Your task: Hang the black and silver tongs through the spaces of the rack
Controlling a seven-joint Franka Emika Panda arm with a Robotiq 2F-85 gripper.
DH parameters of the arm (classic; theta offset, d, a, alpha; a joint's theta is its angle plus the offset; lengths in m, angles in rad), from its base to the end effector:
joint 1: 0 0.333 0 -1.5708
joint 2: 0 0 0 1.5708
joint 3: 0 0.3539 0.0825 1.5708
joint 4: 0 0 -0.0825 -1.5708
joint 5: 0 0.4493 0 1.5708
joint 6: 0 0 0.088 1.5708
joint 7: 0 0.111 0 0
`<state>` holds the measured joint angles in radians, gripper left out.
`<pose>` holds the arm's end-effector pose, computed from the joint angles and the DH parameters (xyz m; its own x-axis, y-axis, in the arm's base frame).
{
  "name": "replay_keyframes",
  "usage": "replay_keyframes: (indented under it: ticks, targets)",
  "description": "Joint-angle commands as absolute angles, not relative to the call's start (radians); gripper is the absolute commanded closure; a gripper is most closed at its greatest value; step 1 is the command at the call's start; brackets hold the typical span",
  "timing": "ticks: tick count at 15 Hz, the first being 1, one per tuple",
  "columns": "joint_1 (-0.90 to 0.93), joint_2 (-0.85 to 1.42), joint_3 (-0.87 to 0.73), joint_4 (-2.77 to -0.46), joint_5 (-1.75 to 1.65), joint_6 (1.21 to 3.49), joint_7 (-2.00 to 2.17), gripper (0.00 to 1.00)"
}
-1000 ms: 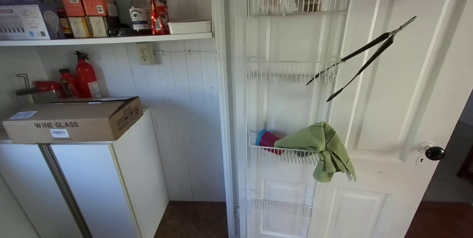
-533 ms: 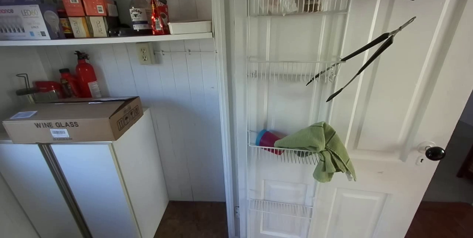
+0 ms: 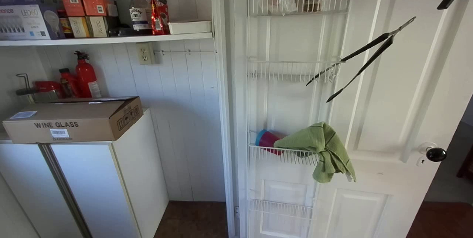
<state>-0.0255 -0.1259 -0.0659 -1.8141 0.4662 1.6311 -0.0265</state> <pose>0.5779 -0.0074 0.6193 0.9943 -0.0936 -0.0519 -0.1070 -0.8839 -0.4553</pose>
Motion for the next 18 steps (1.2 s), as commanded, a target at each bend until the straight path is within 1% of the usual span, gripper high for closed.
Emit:
replay_keyframes:
  ticks: [1, 6, 9, 13, 18]
  targets:
    - [-0.029, -0.141, -0.057, -1.817, 0.48, 1.541, 0.11, 0.0]
    - [-0.022, -0.178, -0.028, -1.888, 0.48, 1.559, 0.299, 0.0]
    - [-0.019, -0.218, -0.012, -1.953, 0.495, 1.571, 0.343, 0.0]
    - [-0.021, -0.274, -0.015, -2.03, 0.542, 1.567, 0.309, 0.0]
    - [-0.02, -0.337, -0.009, -2.15, 0.644, 1.662, 0.25, 0.0]
